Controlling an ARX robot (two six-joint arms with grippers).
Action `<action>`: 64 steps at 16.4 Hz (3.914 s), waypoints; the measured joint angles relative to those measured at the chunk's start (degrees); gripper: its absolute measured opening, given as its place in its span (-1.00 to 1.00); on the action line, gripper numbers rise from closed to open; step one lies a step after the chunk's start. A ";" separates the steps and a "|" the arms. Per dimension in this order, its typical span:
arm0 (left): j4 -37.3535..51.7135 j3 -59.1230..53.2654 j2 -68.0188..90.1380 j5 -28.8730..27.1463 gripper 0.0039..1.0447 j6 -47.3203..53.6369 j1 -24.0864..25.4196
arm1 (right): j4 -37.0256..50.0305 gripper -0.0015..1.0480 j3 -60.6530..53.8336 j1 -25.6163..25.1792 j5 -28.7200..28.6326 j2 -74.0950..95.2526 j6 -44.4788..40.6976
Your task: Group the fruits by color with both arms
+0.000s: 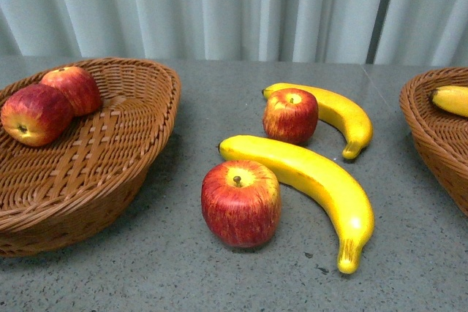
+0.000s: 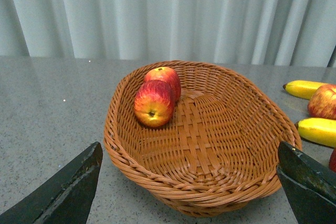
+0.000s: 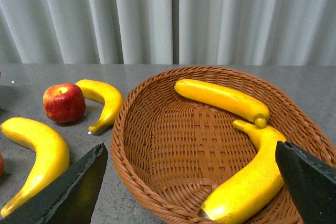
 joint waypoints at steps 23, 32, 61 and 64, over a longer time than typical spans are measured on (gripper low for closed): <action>13.55 40.26 74.05 4.04 0.88 13.97 -24.02 | 0.11 0.87 0.00 0.00 0.20 0.00 -0.02; 13.77 45.22 92.13 10.75 0.88 16.92 -29.48 | 0.09 0.87 0.00 0.00 0.20 0.00 -0.02; 7.91 42.88 81.07 -5.88 0.91 -11.74 -10.58 | 0.09 0.87 0.00 0.00 0.20 0.00 -0.02; 12.20 45.75 73.90 -7.58 0.88 -7.10 -19.91 | 0.09 0.87 0.00 0.00 0.20 0.00 -0.02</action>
